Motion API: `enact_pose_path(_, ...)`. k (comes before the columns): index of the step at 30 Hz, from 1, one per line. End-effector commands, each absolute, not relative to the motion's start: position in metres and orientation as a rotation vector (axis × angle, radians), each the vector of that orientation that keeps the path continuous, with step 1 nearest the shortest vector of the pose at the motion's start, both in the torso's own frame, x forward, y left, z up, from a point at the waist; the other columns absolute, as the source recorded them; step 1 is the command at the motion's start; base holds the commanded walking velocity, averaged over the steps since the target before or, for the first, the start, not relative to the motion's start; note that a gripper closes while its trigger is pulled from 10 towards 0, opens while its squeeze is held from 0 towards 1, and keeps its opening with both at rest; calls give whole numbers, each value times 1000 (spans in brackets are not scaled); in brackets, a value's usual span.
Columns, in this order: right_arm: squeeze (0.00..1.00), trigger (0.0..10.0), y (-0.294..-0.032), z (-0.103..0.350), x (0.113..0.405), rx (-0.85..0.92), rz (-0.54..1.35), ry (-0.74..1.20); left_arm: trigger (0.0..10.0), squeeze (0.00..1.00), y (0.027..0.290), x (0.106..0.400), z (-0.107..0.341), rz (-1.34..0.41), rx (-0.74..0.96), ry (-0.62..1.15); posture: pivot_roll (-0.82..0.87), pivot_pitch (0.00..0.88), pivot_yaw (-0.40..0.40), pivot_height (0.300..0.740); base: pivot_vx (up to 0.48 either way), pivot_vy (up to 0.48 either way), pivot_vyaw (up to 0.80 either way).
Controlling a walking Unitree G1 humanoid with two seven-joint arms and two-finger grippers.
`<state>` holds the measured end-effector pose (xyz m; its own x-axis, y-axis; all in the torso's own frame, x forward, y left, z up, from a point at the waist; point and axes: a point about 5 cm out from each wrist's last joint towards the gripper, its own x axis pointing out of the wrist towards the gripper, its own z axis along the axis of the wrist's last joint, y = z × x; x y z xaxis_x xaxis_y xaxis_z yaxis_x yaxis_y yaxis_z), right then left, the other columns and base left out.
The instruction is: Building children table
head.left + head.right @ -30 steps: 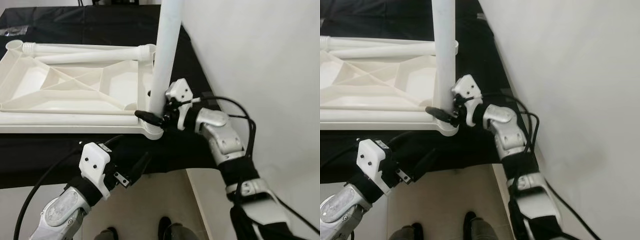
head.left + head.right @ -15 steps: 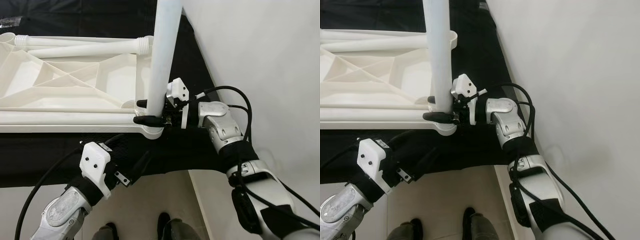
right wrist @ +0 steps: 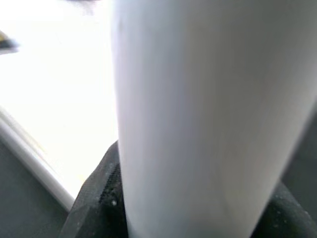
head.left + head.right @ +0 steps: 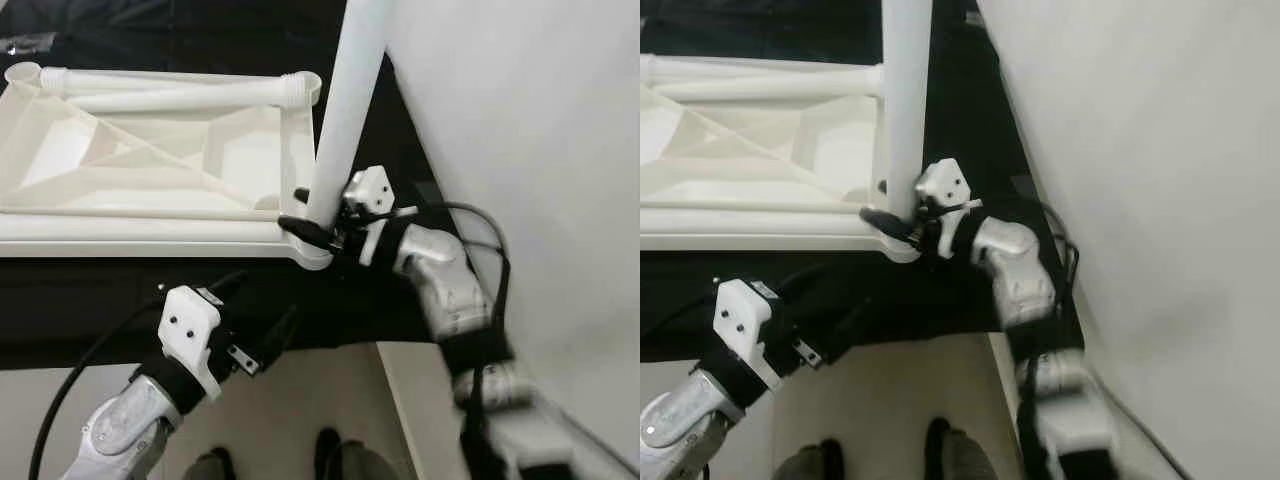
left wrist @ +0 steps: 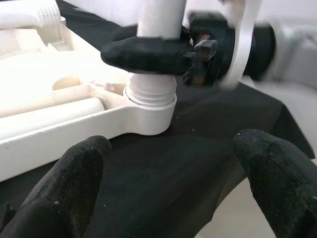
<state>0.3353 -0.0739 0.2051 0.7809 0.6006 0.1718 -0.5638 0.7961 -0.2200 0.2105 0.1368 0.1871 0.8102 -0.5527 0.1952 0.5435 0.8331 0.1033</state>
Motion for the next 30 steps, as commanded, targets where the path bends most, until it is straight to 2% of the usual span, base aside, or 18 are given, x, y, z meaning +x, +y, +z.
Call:
enact_pose_path(1, 0, 0, -85, 168, 321, -291, 443, -57, 10000, 0, 135, 208, 183, -606, 27, -198, 87, 320, -90, 740, 0, 0, 0)
enact_pose_path(2, 0, 0, -72, 167, 314, -276, 488, -66, 10000, 0, 134, 208, 183, -610, 14, -200, 72, 304, -82, 740, 0, 0, 0)
enact_pose_path(5, 0, 0, -56, 168, 315, -246, 590, -68, 10000, 0, 131, 209, 183, -620, 8, -202, 87, 301, -89, 740, 0, 0, 0)
enact_pose_path(7, 0, 0, -55, 168, 318, -239, 603, -65, 10000, 0, 130, 210, 183, -625, 11, -202, 87, 301, -89, 740, 0, 0, 0)
enact_pose_path(8, 0, 10000, -53, 169, 323, -242, 642, -66, 10000, 0, 131, 211, 184, -623, 20, -206, 93, 290, -94, 740, 0, 0, 0)
enact_pose_path(10, 0, 10000, -52, 179, 333, -237, 688, -112, 10000, 0, 134, 212, 185, -612, 28, -213, 96, 286, -95, 740, 0, 0, 0)
enact_pose_path(11, 776, 10000, -51, 183, 334, -233, 710, -120, 10000, 0, 135, 212, 185, -607, 31, -214, 98, 285, -95, 740, 0, 0, 0)
enact_pose_path(12, 776, 10000, -51, 183, 334, -233, 710, -120, 10000, 0, 135, 212, 185, -607, 31, -214, 98, 285, -95, 740, 0, 0, 0)
enact_pose_path(13, 1000, 10000, -50, 193, 338, -189, 764, -145, 10000, 0, 136, 212, 185, -601, 34, -214, 102, 282, -95, 740, 0, 0, 0)
enact_pose_path(19, 1000, 10000, -49, 217, 339, -120, 964, -209, 10000, 0, 135, 213, 186, -602, 34, -219, 103, 277, -99, 740, 0, 0, 0)
enact_pose_path(20, 0, 10000, -50, 223, 339, -147, 1016, -240, 10000, 0, 134, 213, 186, -603, 33, -219, 103, 277, -101, 740, 0, 0, 0)
enact_pose_path(24, 0, 10000, -55, 231, 339, -260, 1281, -253, 10000, 0, 133, 213, 185, -606, 31, -216, 124, 278, -100, 740, 0, 0, 0)
enact_pose_path(27, 0, 10000, -56, 230, 338, -276, 1328, -245, 10000, 0, 133, 213, 185, -606, 32, -216, 124, 278, -100, 740, 0, 0, 0)
enact_pose_path(30, 0, 10000, -58, 228, 350, -303, 1383, -190, 10000, 0, 137, 211, 187, -587, 42, -215, 132, 290, -111, 740, 0, 0, 0)
